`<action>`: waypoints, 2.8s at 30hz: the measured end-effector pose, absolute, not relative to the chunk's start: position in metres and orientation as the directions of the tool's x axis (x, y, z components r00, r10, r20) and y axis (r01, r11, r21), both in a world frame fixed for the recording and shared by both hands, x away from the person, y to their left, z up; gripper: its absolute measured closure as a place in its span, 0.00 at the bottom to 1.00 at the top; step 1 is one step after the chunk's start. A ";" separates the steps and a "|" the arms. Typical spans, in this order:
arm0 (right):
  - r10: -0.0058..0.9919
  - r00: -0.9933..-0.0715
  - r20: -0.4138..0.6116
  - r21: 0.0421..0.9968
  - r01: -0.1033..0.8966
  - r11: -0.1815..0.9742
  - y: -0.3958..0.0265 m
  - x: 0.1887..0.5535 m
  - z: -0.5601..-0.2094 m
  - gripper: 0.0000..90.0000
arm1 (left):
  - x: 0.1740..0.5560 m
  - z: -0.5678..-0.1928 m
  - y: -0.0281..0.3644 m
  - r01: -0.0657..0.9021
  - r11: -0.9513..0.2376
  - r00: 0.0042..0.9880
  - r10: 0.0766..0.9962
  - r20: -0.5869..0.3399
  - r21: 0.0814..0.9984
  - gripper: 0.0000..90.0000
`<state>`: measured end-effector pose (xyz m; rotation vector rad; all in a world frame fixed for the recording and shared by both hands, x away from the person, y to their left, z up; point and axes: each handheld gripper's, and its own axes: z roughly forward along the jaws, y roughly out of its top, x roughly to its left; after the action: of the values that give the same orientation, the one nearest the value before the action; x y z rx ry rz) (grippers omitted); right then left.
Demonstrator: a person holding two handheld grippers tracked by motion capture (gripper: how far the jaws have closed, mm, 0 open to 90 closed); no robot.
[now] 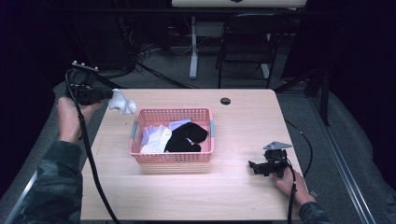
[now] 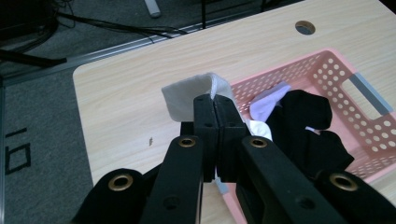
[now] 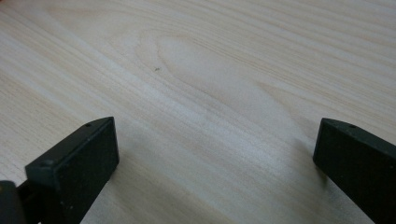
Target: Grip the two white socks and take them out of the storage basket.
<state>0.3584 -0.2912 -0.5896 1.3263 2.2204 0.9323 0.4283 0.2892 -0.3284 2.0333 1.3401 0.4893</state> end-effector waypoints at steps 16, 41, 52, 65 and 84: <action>0.883 -0.469 0.007 0.711 0.623 0.326 -0.291 0.358 -0.589 0.00 | 0.426 -0.370 0.324 0.723 -0.210 0.349 0.933 -0.086 0.658 0.99; 0.885 -0.466 0.007 0.711 0.624 0.323 -0.291 0.358 -0.590 0.00 | 0.408 -0.513 0.347 0.866 -0.134 0.267 0.938 -0.219 0.482 0.98; 0.884 -0.467 0.005 0.712 0.623 0.325 -0.291 0.358 -0.590 0.00 | 0.407 -0.510 0.344 0.848 -0.103 0.273 0.925 -0.262 0.519 0.43; 0.884 -0.467 0.007 0.711 0.624 0.324 -0.291 0.358 -0.590 0.00 | 0.418 -0.446 0.290 0.755 -0.192 0.388 0.902 -0.191 0.627 0.18; 0.884 -0.467 0.003 0.711 0.623 0.327 -0.291 0.358 -0.590 0.00 | 0.456 -0.444 0.219 0.723 -0.312 0.499 0.853 -0.154 0.616 0.14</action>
<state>0.3577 -0.2909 -0.5895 1.3347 2.2119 0.9254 0.4557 0.2185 -0.4438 2.1100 1.2876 0.2639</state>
